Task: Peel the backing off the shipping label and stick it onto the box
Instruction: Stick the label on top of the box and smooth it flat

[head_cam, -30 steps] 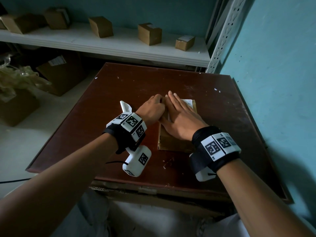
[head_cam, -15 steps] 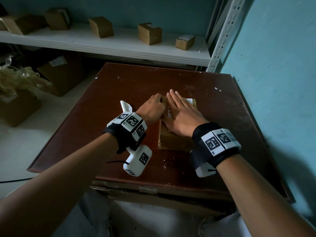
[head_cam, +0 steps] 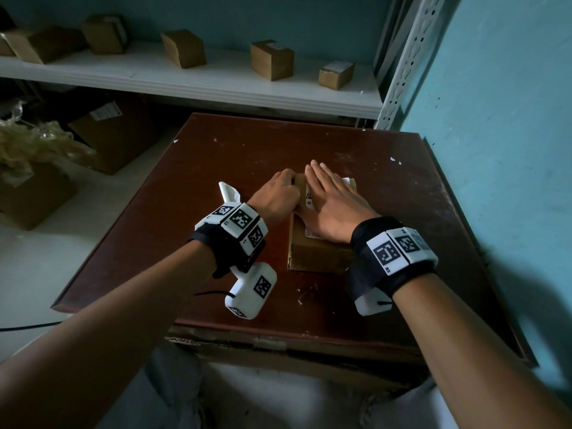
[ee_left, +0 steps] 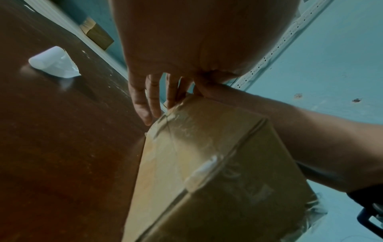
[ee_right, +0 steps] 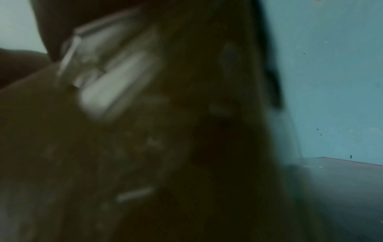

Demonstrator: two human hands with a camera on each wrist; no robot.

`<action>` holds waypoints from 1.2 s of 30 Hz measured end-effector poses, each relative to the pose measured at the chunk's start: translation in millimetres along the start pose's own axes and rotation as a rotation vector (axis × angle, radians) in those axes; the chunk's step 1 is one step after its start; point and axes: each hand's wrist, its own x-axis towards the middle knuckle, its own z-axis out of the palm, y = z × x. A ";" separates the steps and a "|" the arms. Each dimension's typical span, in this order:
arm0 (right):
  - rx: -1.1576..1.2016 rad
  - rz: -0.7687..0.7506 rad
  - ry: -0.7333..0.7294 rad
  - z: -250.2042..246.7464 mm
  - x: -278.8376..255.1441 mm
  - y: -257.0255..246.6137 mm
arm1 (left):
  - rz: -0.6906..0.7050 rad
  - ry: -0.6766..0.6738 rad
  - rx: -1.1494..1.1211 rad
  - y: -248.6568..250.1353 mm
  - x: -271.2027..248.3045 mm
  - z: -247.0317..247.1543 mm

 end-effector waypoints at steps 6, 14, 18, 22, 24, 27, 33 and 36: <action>-0.012 0.007 -0.013 -0.6 3.1 1.9 | -0.002 -0.002 -0.017 -0.9 1.0 0.7; 0.002 0.019 -0.013 -0.6 4.5 2.4 | 0.004 0.004 -0.016 -0.7 1.4 0.4; -0.008 0.015 -0.011 -0.3 4.6 3.5 | 0.002 0.009 -0.006 -0.7 1.1 0.3; -0.020 0.022 -0.016 -1.0 5.0 4.4 | 0.001 0.008 -0.005 -1.0 1.2 0.4; -0.026 0.028 -0.014 -1.6 5.3 5.2 | -0.001 0.006 -0.005 -0.9 1.5 0.6; -0.022 0.030 0.002 -1.5 5.8 5.5 | -0.002 0.002 -0.011 -0.7 1.3 0.2; -0.006 0.044 0.016 -1.7 6.7 6.8 | 0.000 0.017 -0.023 -0.6 1.3 0.8; -0.012 0.044 0.018 -1.3 7.0 7.5 | -0.001 0.019 -0.025 -1.2 1.7 1.6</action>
